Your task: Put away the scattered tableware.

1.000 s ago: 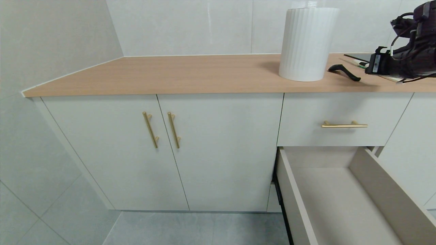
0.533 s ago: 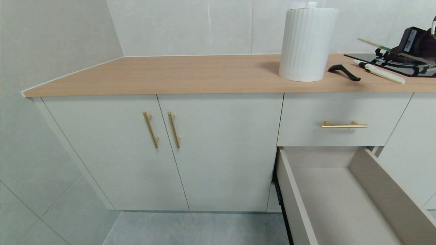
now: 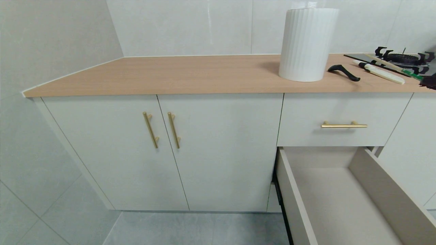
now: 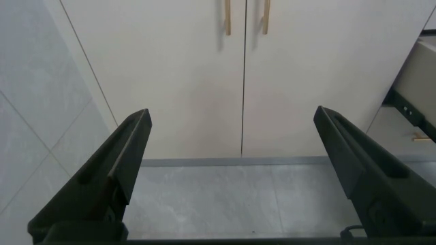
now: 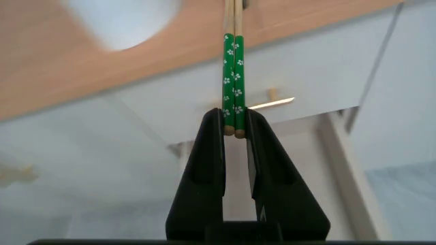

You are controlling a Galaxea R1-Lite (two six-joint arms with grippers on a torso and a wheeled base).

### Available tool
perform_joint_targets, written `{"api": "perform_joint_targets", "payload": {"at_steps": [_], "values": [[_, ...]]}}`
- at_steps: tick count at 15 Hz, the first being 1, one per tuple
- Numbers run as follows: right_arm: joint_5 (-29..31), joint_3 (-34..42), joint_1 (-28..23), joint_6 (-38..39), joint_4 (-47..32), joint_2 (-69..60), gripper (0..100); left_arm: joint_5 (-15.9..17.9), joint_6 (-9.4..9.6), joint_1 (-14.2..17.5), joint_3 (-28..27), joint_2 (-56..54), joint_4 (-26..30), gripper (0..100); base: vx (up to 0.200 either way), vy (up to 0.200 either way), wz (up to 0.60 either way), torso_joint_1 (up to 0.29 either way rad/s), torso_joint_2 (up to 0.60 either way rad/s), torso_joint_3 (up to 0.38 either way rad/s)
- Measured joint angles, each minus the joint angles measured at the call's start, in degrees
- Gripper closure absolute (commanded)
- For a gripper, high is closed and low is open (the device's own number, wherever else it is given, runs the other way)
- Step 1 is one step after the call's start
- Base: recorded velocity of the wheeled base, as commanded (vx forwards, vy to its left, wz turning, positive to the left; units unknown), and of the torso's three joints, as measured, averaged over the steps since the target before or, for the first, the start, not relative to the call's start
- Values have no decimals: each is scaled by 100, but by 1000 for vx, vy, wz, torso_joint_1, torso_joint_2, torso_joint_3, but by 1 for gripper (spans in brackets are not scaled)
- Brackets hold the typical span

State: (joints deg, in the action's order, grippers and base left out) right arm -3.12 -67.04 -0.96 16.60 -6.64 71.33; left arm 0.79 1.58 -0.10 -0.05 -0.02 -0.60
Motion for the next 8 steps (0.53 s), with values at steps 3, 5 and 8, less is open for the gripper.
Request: {"api": "perform_joint_targets", "payload": {"at_steps": [3, 5, 8], "values": [[-158, 411, 23, -32, 16, -590, 100, -1, 0, 0, 0, 0, 0, 0, 0, 0, 0, 0, 0, 0], [-234, 452, 91, -46, -299, -735, 100, -1, -2, 0, 0, 0, 0, 0, 0, 0, 0, 0, 0, 0], [-224, 391, 521, -144, -1281, -805, 100, -1, 0, 0, 0, 0, 2, 0, 0, 0, 0, 0, 0, 0]]}}
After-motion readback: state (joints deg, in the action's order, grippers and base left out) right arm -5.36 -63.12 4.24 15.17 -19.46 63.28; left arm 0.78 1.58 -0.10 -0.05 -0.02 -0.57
